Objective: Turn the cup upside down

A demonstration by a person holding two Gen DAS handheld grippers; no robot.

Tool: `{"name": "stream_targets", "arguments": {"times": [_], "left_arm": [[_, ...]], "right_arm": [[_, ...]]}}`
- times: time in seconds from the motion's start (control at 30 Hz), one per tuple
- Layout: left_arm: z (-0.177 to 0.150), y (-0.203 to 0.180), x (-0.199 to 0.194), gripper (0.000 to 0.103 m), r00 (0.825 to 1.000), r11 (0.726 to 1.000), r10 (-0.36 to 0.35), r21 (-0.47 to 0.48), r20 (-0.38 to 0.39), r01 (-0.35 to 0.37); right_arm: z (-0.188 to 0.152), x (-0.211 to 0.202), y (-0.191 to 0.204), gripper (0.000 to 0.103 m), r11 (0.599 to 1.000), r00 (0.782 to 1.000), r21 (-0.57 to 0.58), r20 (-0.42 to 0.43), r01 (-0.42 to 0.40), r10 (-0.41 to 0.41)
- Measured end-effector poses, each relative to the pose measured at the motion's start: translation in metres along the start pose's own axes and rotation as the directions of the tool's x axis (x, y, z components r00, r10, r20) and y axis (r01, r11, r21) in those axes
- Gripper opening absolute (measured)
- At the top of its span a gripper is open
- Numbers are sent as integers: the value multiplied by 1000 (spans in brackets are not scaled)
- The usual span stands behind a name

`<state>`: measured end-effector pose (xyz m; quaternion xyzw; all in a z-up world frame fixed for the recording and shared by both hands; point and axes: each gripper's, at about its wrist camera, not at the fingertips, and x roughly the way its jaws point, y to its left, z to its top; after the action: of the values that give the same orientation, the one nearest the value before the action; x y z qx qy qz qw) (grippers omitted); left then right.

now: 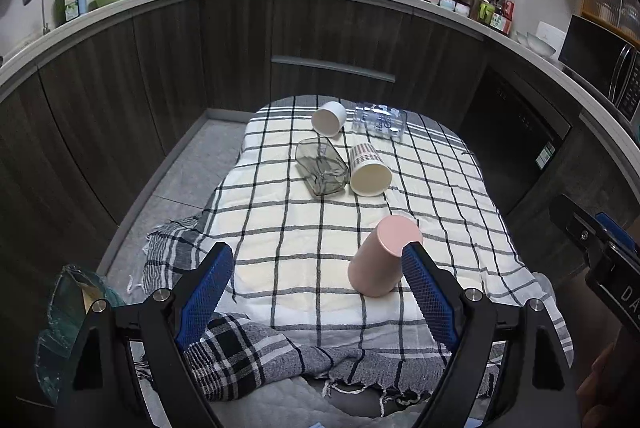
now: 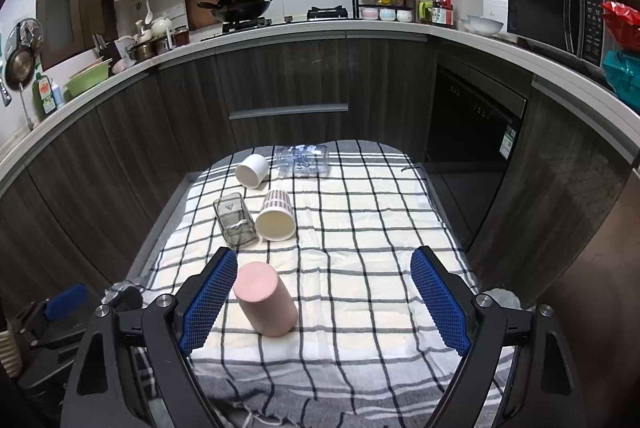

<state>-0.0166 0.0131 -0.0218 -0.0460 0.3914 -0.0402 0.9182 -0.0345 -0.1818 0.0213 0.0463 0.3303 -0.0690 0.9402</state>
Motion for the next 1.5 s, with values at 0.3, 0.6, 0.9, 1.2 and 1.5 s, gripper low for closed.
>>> {"name": "stream_targets", "arguments": {"times": [0.3,0.6,0.9,1.2,1.5], "left_arm": [[-1,-2,-4,87,1000,1000,6,6,7,-6],[-2,-3,-3,87,1000,1000,7,11,4,-7],[-2,-4,-2,87,1000,1000,8,14,3,-8],[-1,-1,0,87,1000,1000,12,24,11,-12],[-1,-2,-1,87,1000,999,19,28,17,-19]], "right_arm": [[1,-5,0,89,1000,1000,0,11,9,-9],[0,-2,0,89,1000,1000,2,4,8,-8],[1,-3,0,89,1000,1000,2,4,9,-9],[1,-2,0,89,1000,1000,2,4,9,-9],[1,-2,0,89,1000,1000,2,3,9,-9]]}}
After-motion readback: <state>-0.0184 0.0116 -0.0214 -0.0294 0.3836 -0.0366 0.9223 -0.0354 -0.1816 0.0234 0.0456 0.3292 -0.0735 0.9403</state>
